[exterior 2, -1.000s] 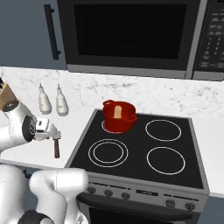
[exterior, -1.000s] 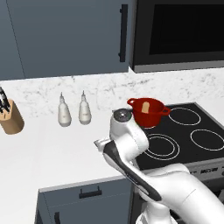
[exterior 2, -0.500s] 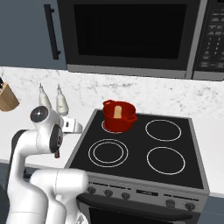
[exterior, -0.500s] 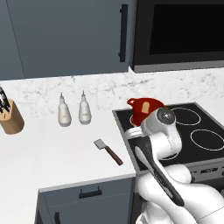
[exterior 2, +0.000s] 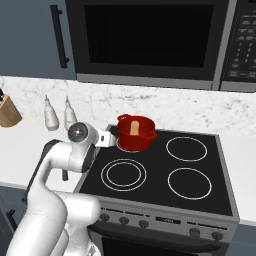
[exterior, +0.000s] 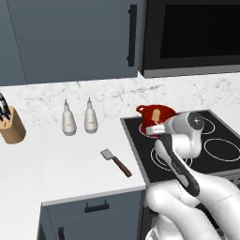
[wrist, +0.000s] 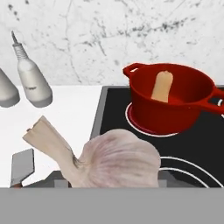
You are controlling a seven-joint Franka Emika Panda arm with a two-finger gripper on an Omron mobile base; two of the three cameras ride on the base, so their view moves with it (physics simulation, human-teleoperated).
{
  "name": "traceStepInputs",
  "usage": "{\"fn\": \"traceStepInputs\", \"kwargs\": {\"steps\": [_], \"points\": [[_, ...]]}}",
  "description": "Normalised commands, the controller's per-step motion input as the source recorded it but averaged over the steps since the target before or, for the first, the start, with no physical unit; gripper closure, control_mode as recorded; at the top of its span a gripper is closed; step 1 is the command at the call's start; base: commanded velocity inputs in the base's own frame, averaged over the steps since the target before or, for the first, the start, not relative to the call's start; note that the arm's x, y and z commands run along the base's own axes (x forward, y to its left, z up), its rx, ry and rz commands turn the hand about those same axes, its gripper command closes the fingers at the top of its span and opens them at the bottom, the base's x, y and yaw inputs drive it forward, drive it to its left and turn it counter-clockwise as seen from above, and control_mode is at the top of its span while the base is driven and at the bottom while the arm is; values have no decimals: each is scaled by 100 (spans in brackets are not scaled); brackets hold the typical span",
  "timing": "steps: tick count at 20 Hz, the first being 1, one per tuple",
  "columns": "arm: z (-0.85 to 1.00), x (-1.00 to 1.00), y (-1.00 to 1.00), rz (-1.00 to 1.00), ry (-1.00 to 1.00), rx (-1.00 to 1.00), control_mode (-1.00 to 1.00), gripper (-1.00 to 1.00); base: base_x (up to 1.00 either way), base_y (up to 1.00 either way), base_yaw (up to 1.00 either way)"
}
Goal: Put the garlic and squash in the pot. Retrieve the spatula and lightly stir the vegetables in the pot.
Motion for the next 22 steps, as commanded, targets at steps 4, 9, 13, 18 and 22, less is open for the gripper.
{"fn": "traceStepInputs", "kwargs": {"steps": [4, 9, 13, 18, 22], "points": [[2, 71, -31, -2, -4, 5, -100, 100, 0, 0, 0], [36, 58, -36, -5, -3, 9, -100, 100, 0, 0, 0], [10, 78, -38, -8, 0, 5, -100, 100, 0, 0, 0], [-9, 78, -34, -5, 3, 0, -100, 100, 0, 0, 0], [-35, 54, -19, -1, 0, 0, -100, 100, 0, 0, 0]]}}
